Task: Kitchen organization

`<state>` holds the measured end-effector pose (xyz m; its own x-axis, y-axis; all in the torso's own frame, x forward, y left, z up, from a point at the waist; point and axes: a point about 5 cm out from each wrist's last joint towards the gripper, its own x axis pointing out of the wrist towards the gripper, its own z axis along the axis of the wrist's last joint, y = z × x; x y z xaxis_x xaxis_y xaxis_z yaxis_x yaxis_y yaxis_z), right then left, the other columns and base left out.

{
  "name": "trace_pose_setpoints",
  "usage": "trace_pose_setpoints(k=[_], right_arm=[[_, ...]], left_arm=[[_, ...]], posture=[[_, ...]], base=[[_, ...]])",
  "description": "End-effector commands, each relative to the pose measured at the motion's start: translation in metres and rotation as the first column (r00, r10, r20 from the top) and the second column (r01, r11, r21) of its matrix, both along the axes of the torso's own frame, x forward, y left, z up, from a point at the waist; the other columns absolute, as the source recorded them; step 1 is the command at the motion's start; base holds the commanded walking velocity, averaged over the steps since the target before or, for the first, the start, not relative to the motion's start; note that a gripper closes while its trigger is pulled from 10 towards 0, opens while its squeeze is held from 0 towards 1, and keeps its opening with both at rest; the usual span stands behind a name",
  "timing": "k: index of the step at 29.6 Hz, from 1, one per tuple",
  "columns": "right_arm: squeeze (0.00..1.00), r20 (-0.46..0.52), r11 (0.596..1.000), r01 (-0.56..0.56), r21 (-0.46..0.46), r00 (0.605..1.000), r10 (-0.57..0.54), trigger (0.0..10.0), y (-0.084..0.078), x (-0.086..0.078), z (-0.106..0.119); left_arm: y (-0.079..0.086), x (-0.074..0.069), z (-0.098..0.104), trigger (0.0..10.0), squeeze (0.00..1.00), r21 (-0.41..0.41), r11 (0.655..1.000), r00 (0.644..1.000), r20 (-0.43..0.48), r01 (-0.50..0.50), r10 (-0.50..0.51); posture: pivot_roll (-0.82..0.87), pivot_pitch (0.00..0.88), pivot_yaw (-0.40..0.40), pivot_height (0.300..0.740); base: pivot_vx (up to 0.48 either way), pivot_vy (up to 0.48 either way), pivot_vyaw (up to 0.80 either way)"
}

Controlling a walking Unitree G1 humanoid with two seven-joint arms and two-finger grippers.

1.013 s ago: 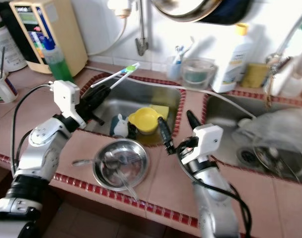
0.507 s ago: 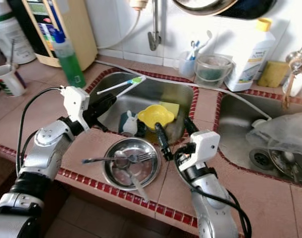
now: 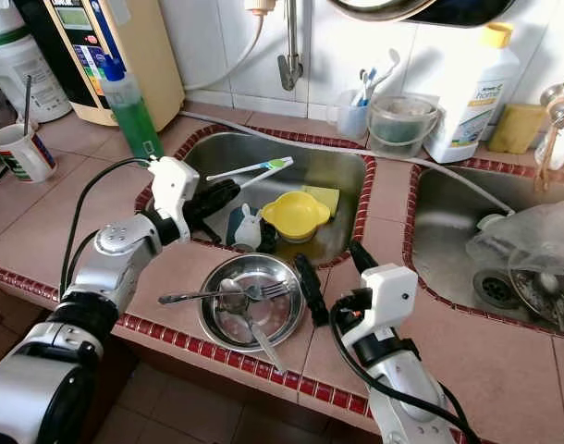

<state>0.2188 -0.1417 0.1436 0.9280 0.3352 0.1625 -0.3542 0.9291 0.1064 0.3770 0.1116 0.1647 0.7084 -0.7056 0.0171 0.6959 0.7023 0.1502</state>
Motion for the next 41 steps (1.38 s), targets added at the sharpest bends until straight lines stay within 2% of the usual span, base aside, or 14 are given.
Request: trace_pose_setpoints(k=[1,12,17,25,26,27,28,41], right_arm=[[0.0,0.006,1.0,-0.005,0.007,1.0,0.004,10.0,0.002,-0.004,0.005],[0.0,-0.021,1.0,0.004,0.013,1.0,-0.004,10.0,0.004,-0.019,0.01],[0.0,-0.022,1.0,0.016,0.0,1.0,-0.016,10.0,0.002,-0.021,0.011],[0.0,-0.026,1.0,0.017,-0.001,1.0,-0.017,10.0,0.001,-0.022,0.012],[0.0,-0.027,1.0,0.016,-0.001,1.0,-0.016,10.0,0.001,-0.022,0.012],[0.0,-0.027,1.0,0.016,-0.001,0.999,-0.016,10.0,0.001,-0.022,0.012],[0.0,-0.029,1.0,0.016,-0.001,0.999,-0.016,10.0,0.001,-0.023,0.012],[0.0,-0.031,1.0,0.015,-0.003,0.999,-0.015,10.0,0.002,-0.022,0.012]], left_arm=[[0.0,0.001,-0.002,10.0,0.0,0.029,1.0,1.0,-0.006,0.002,-0.002],[0.001,0.009,-0.004,10.0,0.0,0.101,0.995,0.999,-0.034,-0.026,0.03],[0.005,0.011,-0.002,10.0,0.0,0.144,0.989,0.999,-0.031,-0.029,0.034],[0.012,0.014,0.002,10.0,0.0,0.155,0.987,0.997,-0.048,-0.051,0.059],[0.013,0.015,0.003,10.0,0.28,0.163,0.985,0.997,-0.045,-0.052,0.06],[0.013,0.015,0.003,10.0,0.28,0.167,0.984,0.997,-0.044,-0.053,0.061],[0.014,0.015,0.004,10.0,1.0,0.162,0.985,0.997,-0.051,-0.052,0.061],[0.016,0.019,0.013,10.0,1.0,0.146,0.988,0.997,-0.037,-0.056,0.062]], posture=[[-0.16,0.196,0.118,0.74],[-0.19,0.234,0.134,0.74],[-0.2,0.238,0.135,0.74],[-0.2,0.246,0.136,0.74],[-0.19,0.248,0.136,0.74],[-0.19,0.249,0.137,0.74],[-0.19,0.25,0.138,0.74],[-0.19,0.246,0.139,0.74]], base=[[0.0,0.0,0.0],[0.0,0.0,0.0],[0.0,0.0,0.0],[0.0,0.0,0.0],[0.0,0.0,0.0],[0.0,0.0,0.0],[0.0,0.0,0.0],[0.0,0.0,0.0]])
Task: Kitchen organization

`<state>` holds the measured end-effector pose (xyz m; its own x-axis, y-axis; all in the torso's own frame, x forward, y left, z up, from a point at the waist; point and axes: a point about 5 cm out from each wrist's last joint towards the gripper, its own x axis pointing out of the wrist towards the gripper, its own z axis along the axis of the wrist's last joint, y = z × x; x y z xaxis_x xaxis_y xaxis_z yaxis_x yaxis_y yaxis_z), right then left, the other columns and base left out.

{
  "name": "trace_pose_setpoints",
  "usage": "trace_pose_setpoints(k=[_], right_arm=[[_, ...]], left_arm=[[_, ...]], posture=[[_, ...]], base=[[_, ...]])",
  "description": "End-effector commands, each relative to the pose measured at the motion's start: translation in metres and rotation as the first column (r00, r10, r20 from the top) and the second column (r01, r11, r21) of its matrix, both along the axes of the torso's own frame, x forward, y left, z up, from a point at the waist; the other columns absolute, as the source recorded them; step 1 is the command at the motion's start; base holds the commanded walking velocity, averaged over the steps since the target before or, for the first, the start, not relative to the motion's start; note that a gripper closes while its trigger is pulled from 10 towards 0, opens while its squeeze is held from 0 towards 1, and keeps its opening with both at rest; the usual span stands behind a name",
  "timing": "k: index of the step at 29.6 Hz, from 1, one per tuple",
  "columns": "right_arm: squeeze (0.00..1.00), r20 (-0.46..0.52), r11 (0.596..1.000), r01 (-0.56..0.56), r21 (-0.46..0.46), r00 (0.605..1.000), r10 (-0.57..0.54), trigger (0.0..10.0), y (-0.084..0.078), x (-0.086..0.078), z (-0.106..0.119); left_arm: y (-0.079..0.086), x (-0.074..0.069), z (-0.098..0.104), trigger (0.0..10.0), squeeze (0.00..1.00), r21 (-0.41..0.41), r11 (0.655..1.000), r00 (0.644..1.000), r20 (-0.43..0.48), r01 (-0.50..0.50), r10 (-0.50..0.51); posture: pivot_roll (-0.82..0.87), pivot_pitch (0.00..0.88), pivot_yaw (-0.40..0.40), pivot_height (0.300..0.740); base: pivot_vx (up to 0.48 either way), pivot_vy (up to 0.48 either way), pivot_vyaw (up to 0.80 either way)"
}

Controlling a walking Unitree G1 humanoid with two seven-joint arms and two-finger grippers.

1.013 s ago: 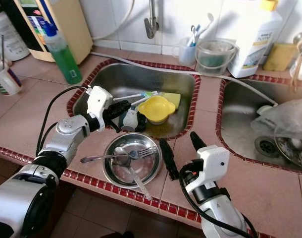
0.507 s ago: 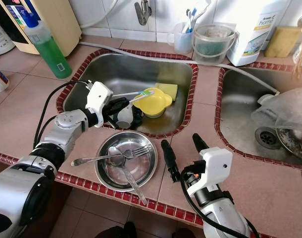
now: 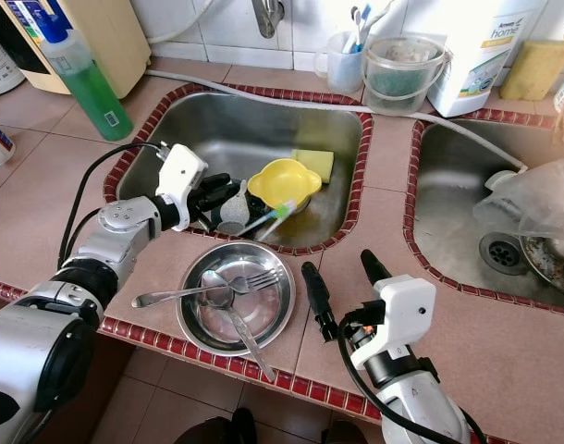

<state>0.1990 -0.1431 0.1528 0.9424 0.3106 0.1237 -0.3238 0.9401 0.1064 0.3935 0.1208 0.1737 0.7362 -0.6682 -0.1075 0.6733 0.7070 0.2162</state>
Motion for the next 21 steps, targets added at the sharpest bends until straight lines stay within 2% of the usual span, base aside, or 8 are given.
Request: trace_pose_setpoints(k=[1,4,11,12,21], right_arm=[[0.0,0.006,1.0,-0.014,0.012,1.0,0.014,10.0,0.004,-0.002,0.003],[0.0,0.009,1.0,-0.017,0.012,1.0,0.017,10.0,0.004,0.0,0.002],[0.0,0.042,1.0,-0.024,0.014,0.999,0.024,10.0,0.007,0.012,0.005],[0.0,0.055,1.0,-0.017,0.017,0.998,0.016,10.0,0.007,0.017,0.007],[0.0,0.112,1.0,-0.015,0.027,0.994,0.012,10.0,0.009,0.041,0.014]], left_arm=[[0.007,0.002,0.005,10.0,1.0,0.012,1.0,1.0,0.004,-0.017,0.017],[0.01,0.003,0.008,10.0,1.0,0.013,0.999,0.999,0.026,-0.032,0.031],[0.018,0.004,0.017,10.0,1.0,-0.06,0.997,0.996,0.071,-0.048,0.052],[0.018,0.003,0.018,10.0,0.0,-0.083,0.996,0.996,0.076,-0.044,0.051],[0.029,-0.002,0.015,10.0,0.0,-0.141,0.986,0.986,0.133,-0.086,0.105]], posture=[[-0.19,0.246,0.139,0.74],[-0.17,0.237,0.136,0.74],[-0.14,0.217,0.124,0.74],[-0.14,0.212,0.12,0.74],[-0.08,0.18,0.095,0.74]], base=[[0.0,0.0,0.0],[0.0,0.0,0.0],[0.0,0.0,0.0],[0.0,0.0,0.0],[0.0,0.0,0.0]])
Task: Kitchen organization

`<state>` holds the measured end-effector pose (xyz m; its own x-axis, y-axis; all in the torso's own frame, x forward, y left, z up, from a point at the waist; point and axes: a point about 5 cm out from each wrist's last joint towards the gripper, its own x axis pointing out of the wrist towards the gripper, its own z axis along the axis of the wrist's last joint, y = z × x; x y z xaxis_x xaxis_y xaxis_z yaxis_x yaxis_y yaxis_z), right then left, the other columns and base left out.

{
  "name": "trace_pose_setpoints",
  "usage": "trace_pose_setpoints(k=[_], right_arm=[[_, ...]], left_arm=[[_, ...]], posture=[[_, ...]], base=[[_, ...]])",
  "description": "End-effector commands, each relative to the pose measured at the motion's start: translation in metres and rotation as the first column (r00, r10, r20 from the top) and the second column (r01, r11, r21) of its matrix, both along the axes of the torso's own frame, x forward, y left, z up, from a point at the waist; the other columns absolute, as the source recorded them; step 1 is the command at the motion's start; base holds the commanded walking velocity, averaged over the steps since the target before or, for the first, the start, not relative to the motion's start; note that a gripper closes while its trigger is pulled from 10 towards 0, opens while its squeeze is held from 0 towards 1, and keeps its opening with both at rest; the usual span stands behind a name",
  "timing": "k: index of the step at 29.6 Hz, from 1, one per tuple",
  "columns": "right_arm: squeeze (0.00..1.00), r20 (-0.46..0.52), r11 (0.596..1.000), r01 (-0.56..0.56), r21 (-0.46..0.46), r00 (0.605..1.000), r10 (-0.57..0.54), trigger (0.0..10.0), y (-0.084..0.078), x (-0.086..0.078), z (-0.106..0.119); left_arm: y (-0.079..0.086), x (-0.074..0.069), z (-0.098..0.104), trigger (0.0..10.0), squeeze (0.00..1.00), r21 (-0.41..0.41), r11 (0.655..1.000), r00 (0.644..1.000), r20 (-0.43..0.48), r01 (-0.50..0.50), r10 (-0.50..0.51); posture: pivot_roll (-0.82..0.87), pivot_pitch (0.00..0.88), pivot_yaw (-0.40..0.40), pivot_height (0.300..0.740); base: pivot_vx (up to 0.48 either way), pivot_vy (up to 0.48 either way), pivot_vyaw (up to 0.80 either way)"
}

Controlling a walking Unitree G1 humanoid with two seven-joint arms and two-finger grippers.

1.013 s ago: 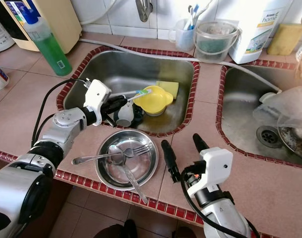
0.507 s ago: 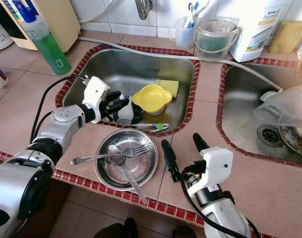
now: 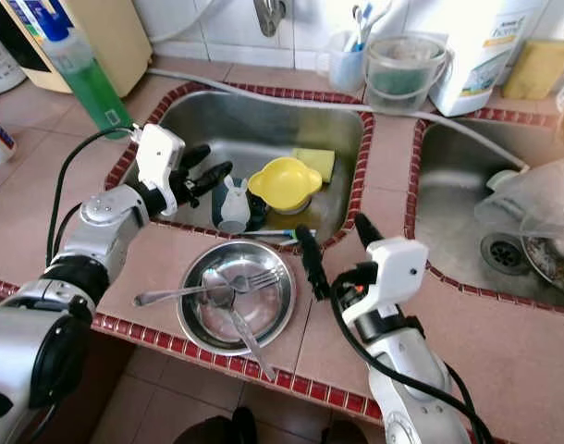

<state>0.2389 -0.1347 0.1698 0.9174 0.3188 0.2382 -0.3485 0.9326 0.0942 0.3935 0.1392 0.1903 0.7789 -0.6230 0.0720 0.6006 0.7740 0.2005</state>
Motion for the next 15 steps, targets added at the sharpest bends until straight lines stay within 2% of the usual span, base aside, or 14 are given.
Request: trace_pose_setpoints(k=[1,4,7,9,12,15], right_arm=[[0.0,0.009,1.0,0.004,-0.003,1.0,-0.004,10.0,0.0,0.006,-0.002],[0.0,0.034,1.0,0.02,-0.002,0.999,-0.02,10.0,0.002,0.019,0.001],[0.0,0.041,1.0,0.018,-0.009,0.999,-0.017,10.0,0.005,0.024,-0.001],[0.0,0.046,1.0,0.012,-0.011,0.999,-0.012,10.0,0.008,0.029,-0.001],[0.0,0.052,1.0,0.009,-0.014,0.999,-0.008,10.0,0.01,0.035,-0.002],[0.0,0.058,1.0,0.002,-0.02,0.998,-0.001,10.0,0.012,0.038,-0.004]], left_arm=[[0.017,-0.003,-0.002,10.0,0.0,-0.035,0.997,0.998,0.02,-0.063,0.063],[0.034,-0.007,-0.006,10.0,0.0,-0.108,0.983,0.987,0.035,-0.15,0.154],[0.039,-0.011,-0.007,10.0,0.0,-0.144,0.973,0.98,0.055,-0.182,0.192],[0.044,-0.014,-0.01,10.0,0.0,-0.191,0.951,0.965,0.05,-0.244,0.258],[0.048,-0.017,-0.01,10.0,0.0,-0.194,0.929,0.939,0.081,-0.314,0.335],[0.049,-0.022,-0.009,10.0,0.0,-0.215,0.915,0.923,0.105,-0.342,0.37]], posture=[[-0.07,0.168,0.089,0.74],[-0.05,0.149,0.08,0.74],[-0.04,0.128,0.068,0.74],[-0.03,0.114,0.058,0.74],[-0.02,0.093,0.048,0.74],[-0.02,0.077,0.04,0.74]], base=[[0.0,0.0,0.0],[0.0,0.0,0.0],[0.0,0.0,0.0],[0.0,0.0,0.0],[0.0,0.0,0.0],[0.0,0.0,0.0]])
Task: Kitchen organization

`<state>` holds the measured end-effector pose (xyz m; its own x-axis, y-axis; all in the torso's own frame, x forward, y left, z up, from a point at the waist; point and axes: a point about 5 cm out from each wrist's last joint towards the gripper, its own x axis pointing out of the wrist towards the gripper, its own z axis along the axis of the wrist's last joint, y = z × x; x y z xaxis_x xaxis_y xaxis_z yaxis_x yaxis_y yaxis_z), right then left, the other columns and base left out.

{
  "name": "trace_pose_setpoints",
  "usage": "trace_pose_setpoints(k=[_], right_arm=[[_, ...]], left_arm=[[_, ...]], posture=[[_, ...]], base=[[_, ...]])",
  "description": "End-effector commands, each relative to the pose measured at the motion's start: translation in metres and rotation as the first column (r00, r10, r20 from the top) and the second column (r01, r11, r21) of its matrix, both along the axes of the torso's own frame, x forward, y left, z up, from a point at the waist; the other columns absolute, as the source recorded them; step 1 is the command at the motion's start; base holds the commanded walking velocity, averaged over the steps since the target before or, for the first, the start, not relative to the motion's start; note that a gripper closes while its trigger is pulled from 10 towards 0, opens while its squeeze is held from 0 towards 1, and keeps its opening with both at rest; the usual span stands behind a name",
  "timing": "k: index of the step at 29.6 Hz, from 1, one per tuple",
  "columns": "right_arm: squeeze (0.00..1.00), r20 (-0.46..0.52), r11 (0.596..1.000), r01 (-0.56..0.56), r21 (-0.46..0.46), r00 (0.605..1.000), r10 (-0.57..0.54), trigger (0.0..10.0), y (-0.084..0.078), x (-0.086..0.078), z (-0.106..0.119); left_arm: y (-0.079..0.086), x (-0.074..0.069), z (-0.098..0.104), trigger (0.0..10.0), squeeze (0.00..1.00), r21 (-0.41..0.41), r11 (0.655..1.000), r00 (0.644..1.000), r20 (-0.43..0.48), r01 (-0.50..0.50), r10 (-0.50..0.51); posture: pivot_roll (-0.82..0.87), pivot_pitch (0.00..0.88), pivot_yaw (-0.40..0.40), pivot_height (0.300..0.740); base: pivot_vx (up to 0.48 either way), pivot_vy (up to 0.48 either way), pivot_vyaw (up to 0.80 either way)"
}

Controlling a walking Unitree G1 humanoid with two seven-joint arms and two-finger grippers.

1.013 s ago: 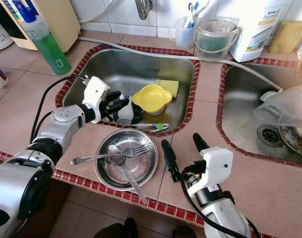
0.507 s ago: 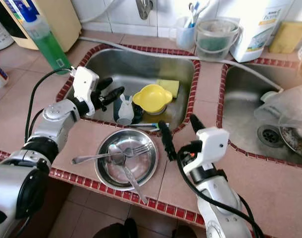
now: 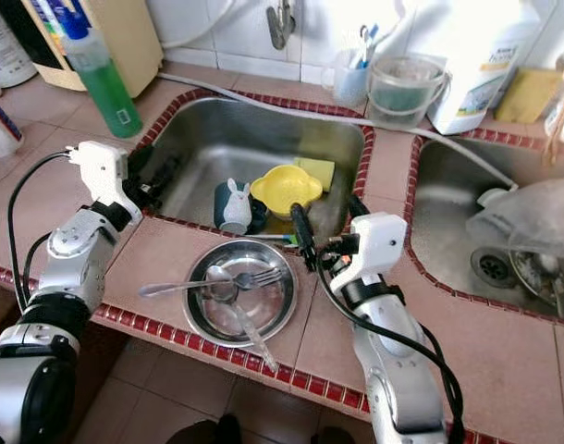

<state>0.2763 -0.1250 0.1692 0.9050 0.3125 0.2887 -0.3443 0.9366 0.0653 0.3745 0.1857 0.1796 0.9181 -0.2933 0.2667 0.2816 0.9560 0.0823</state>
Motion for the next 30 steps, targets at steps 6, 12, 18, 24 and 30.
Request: trace_pose_setpoints(k=[6,12,18,24,30], right_arm=[[0.0,0.011,0.999,-0.004,-0.034,1.0,0.004,10.0,0.003,0.009,-0.008],[0.0,0.01,0.999,0.024,-0.041,1.0,-0.023,10.0,0.001,0.016,-0.01],[0.0,0.027,0.997,0.067,-0.05,0.997,-0.066,10.0,0.0,0.021,-0.011],[0.0,0.036,0.992,0.124,-0.018,0.992,-0.123,10.0,-0.001,0.025,-0.011],[0.0,0.038,0.993,0.119,-0.01,0.992,-0.119,10.0,0.003,0.029,-0.01]], left_arm=[[-0.001,-0.017,-0.002,10.0,0.0,-0.052,0.996,0.996,0.031,-0.077,0.079],[-0.007,-0.025,-0.008,10.0,0.0,-0.114,0.99,0.996,-0.018,-0.088,0.087],[-0.013,-0.041,-0.011,10.0,0.0,-0.158,0.984,0.996,-0.047,-0.078,0.072],[-0.022,-0.057,-0.013,10.0,0.0,-0.162,0.984,0.997,-0.036,-0.076,0.071],[-0.026,-0.059,-0.013,10.0,0.0,-0.129,0.991,0.997,-0.067,-0.038,0.029]], posture=[[-0.01,0.034,0.029,0.74],[0.0,0.01,0.025,0.74],[0.01,0.004,0.026,0.74],[0.03,0.021,0.027,0.74],[0.04,0.029,0.02,0.74]], base=[[0.0,0.0,0.0],[0.0,0.0,0.0],[0.0,0.0,0.0],[0.0,0.0,0.0],[0.0,0.0,0.0]])
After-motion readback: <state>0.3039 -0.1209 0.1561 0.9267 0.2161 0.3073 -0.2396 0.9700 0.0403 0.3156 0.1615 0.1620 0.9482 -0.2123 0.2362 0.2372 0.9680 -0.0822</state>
